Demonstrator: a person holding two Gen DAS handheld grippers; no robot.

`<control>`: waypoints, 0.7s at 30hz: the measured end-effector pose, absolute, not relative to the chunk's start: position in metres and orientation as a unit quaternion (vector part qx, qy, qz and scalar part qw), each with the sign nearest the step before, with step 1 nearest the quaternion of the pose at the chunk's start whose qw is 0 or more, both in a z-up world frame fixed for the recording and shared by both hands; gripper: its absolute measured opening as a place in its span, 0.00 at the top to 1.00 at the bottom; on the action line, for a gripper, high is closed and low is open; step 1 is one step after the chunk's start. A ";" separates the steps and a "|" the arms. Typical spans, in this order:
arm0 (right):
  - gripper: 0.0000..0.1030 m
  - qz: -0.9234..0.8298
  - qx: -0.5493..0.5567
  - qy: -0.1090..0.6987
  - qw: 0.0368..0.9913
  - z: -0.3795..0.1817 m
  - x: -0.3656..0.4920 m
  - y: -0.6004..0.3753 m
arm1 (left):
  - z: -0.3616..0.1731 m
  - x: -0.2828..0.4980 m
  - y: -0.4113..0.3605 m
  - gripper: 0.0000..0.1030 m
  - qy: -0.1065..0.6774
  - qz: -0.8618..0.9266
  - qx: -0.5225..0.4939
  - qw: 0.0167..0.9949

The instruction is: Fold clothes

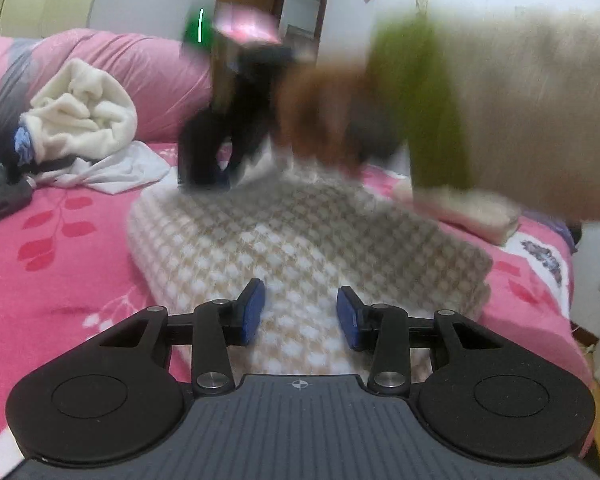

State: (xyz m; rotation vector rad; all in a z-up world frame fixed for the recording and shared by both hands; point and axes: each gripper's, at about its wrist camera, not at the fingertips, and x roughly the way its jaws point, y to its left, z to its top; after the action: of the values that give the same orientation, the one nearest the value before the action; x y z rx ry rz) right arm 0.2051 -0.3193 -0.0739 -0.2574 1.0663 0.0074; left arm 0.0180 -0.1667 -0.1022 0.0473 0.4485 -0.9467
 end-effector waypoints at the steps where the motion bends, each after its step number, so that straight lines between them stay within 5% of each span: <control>1: 0.88 0.002 -0.102 0.498 0.861 -0.072 0.205 -0.322 | -0.102 0.019 -0.166 0.61 0.216 -0.454 0.019 0.864; 10: 0.88 0.059 -0.041 0.453 0.889 0.020 0.188 -0.310 | -0.103 0.018 -0.162 0.62 0.220 -0.462 0.014 0.859; 15: 0.89 0.054 -0.105 0.512 0.851 -0.066 0.204 -0.289 | -0.104 0.016 -0.166 0.61 0.218 -0.449 0.024 0.866; 21: 0.89 0.041 -0.102 0.508 0.854 -0.046 0.207 -0.278 | -0.103 0.017 -0.162 0.62 0.225 -0.459 0.014 0.859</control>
State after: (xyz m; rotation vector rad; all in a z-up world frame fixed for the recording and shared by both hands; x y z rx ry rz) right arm 0.2073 -0.2778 -0.0455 -0.2155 1.0677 0.0863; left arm 0.0169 -0.1621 -0.1030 0.0298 0.4732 -0.9643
